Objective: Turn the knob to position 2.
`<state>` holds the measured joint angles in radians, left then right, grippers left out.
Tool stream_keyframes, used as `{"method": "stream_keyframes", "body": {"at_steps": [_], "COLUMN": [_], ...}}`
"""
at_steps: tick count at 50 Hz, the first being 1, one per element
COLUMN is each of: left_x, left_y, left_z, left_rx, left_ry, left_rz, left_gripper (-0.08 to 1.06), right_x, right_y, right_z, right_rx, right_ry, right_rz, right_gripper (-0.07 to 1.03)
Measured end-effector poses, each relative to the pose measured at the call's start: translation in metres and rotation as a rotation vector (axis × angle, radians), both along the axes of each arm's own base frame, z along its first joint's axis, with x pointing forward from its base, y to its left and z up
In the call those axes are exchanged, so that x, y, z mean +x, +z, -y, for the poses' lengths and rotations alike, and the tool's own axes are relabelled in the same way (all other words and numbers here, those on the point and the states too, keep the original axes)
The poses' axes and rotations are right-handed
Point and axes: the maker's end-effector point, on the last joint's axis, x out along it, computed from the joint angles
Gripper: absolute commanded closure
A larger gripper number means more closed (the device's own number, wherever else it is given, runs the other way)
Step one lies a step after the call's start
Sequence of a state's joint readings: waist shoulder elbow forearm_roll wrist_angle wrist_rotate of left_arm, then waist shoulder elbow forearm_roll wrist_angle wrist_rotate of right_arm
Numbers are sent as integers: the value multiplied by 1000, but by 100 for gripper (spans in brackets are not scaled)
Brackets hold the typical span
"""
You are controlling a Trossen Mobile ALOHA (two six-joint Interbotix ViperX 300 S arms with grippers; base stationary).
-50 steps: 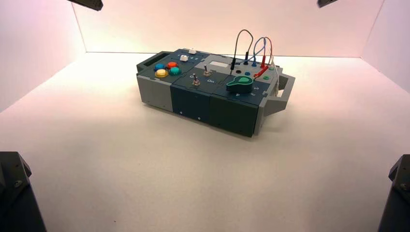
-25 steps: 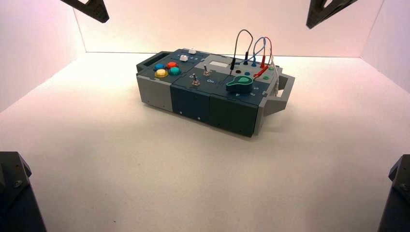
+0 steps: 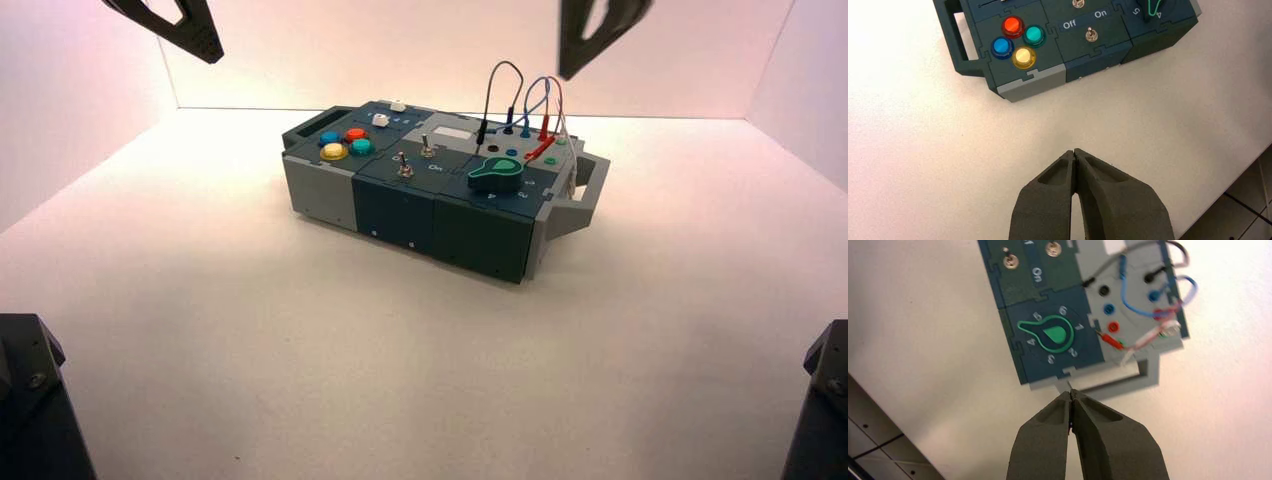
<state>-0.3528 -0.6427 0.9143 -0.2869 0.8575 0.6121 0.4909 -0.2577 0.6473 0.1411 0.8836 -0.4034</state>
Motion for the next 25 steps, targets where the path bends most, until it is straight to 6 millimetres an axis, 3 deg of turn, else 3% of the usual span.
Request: {"method": "stream_keyframes", "body": {"at_steps": [13,25], "left_x": [0,-10], "left_y": [0,-1], "left_z": [0,10], "left_rx": [1,24], "left_ry": [0,-110], "left_rz": [-1,2], "left_gripper": [101,101], "right_x": [21,29], "right_y": [-18,-32], "right_z": [-17,-24], "right_rx": [2,-23], "right_ry": [19,73], "right_rz": [20,7], "right_gripper": [98,98]}}
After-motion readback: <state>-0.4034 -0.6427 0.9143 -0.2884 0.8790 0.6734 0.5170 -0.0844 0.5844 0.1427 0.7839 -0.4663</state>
